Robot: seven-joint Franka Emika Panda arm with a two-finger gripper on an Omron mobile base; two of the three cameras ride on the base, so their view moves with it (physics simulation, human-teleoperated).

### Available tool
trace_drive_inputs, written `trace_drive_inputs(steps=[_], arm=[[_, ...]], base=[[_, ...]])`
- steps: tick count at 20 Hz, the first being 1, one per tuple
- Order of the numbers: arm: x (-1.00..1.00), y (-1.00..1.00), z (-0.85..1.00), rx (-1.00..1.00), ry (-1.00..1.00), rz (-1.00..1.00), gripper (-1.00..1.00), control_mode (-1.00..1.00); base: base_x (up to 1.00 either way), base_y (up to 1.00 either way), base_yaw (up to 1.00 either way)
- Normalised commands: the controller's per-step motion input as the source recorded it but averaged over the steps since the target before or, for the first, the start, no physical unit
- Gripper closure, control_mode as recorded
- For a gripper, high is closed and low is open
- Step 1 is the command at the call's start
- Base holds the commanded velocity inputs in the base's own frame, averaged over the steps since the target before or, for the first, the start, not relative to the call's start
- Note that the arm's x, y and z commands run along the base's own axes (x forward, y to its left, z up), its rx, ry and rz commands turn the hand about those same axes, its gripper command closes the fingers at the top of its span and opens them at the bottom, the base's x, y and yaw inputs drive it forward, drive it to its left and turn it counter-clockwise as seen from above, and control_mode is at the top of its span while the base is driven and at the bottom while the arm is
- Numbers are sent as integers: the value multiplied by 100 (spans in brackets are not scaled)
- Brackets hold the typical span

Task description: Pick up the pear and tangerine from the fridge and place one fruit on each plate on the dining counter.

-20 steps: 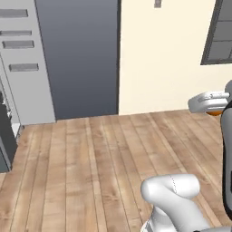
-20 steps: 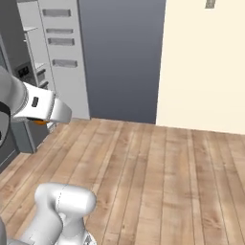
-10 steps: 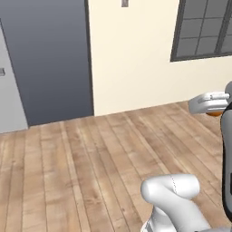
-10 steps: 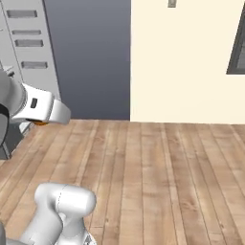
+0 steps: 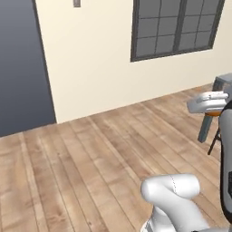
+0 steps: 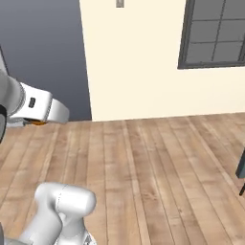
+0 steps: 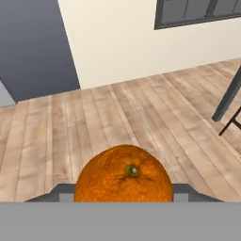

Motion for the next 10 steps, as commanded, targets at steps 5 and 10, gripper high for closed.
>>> trace_drive_inputs(steps=[5,10], arm=[[0,0,0,0,0,0,100,100],[0,0,0,0,0,0,100,100]], base=[[6,-90,-37],[15,-92,-38]])
